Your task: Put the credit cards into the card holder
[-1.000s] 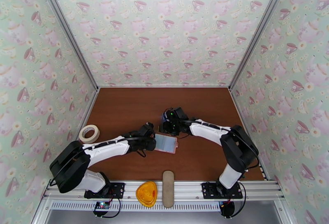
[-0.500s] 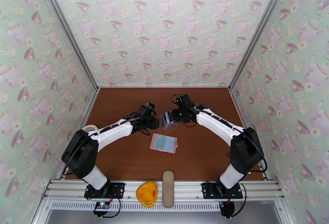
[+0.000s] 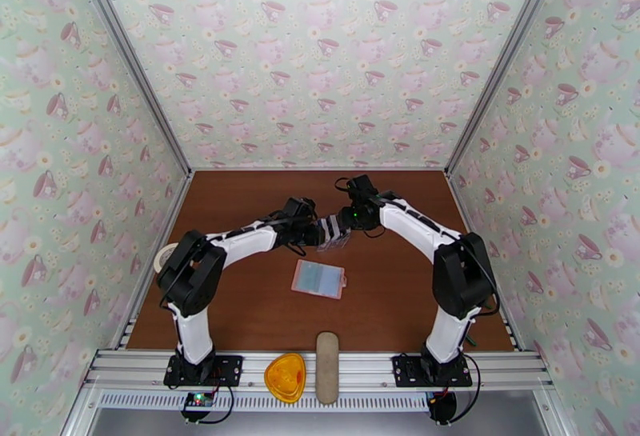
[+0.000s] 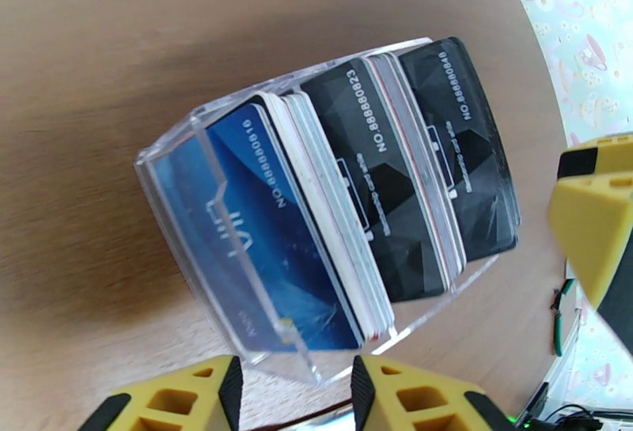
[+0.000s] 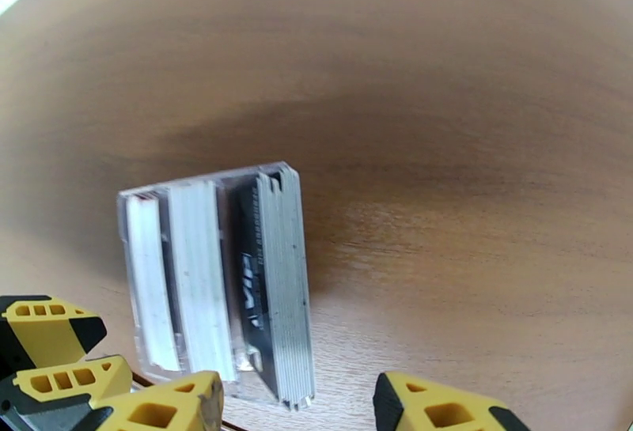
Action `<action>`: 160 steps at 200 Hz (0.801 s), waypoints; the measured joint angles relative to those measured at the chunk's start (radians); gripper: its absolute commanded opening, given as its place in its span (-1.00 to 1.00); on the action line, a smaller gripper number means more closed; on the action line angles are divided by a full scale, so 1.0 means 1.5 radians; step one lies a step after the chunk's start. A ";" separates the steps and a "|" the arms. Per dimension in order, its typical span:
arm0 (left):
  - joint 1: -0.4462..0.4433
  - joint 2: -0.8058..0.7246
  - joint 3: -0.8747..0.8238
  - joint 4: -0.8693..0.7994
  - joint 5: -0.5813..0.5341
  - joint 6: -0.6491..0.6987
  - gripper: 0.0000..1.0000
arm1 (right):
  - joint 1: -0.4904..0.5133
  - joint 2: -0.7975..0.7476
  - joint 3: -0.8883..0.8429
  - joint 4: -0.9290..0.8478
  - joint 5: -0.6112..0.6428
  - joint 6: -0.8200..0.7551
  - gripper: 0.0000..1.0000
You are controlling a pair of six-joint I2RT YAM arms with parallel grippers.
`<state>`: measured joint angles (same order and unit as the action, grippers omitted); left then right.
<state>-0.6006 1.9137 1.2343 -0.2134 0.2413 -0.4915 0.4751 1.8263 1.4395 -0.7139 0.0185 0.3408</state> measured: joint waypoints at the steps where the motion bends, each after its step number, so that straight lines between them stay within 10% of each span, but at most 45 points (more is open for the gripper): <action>1: 0.000 0.001 0.001 0.000 0.001 -0.001 -0.14 | 0.000 0.000 0.000 0.000 0.000 -0.001 0.11; 160: 0.009 0.033 0.012 0.000 0.014 -0.022 -0.26 | 0.005 0.072 0.054 -0.032 0.003 -0.064 0.04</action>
<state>-0.5865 1.9629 1.2530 -0.2131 0.2619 -0.5247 0.4824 1.9343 1.5204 -0.7624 0.0231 0.2455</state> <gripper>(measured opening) 0.368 0.524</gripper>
